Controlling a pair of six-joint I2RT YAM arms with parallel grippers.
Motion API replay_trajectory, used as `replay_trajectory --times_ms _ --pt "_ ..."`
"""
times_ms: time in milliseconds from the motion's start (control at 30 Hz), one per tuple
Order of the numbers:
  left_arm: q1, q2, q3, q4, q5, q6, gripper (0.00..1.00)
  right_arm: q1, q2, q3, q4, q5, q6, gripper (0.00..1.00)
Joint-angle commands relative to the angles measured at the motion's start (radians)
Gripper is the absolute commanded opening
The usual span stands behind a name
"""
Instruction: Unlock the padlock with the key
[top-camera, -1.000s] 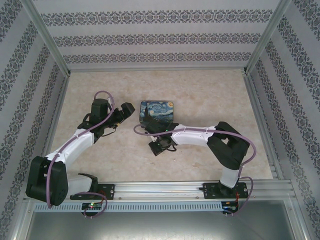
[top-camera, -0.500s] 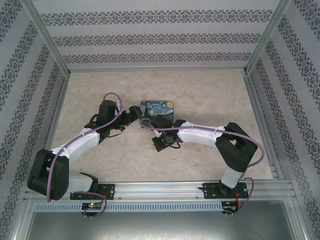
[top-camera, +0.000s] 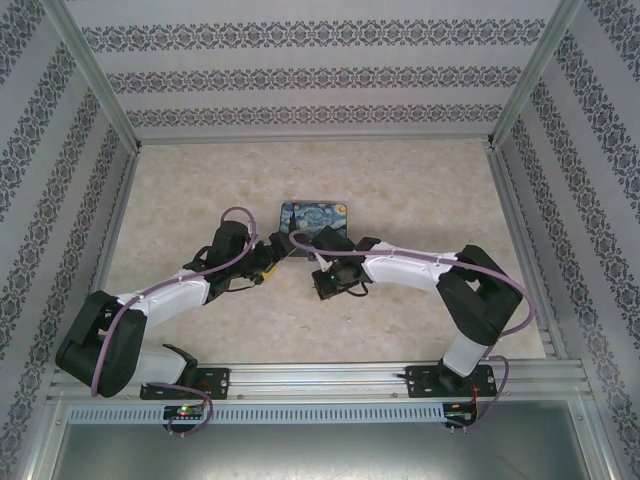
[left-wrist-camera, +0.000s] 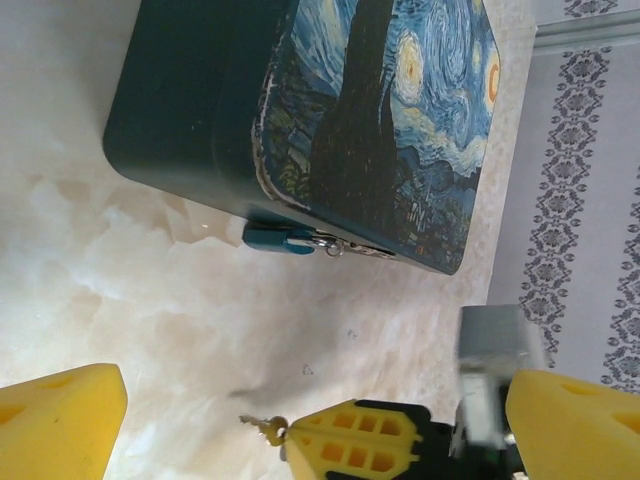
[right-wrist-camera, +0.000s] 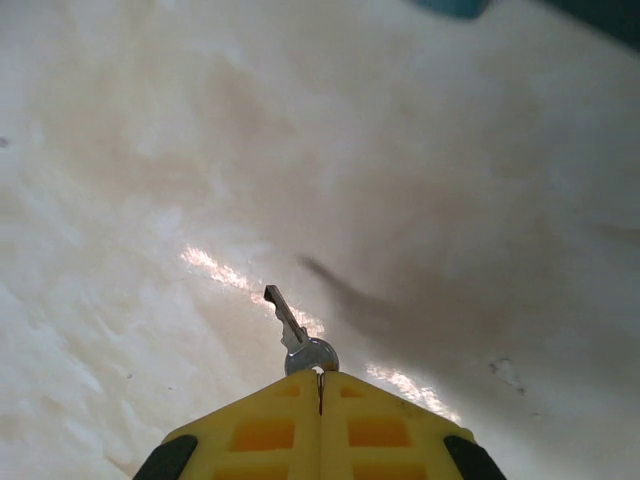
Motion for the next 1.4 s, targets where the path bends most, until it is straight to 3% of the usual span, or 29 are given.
replay_trajectory --times_ms 0,200,367,833,1367 --pt "-0.015 -0.024 -0.003 0.081 -0.021 -0.07 0.97 -0.036 -0.091 -0.004 0.009 -0.028 0.039 0.0" --pt "-0.017 0.019 0.006 0.208 0.021 -0.162 0.95 -0.095 -0.193 0.006 0.019 -0.048 0.092 0.0" --pt "-0.022 0.107 0.036 0.364 0.068 -0.241 0.84 -0.107 -0.226 0.044 0.03 -0.059 0.139 0.0" --pt "-0.075 0.156 0.125 0.349 0.068 -0.205 0.48 -0.119 -0.234 0.068 0.086 -0.077 0.207 0.0" --pt "-0.097 0.168 0.124 0.337 0.061 -0.185 0.33 -0.121 -0.235 0.063 0.099 -0.085 0.214 0.0"
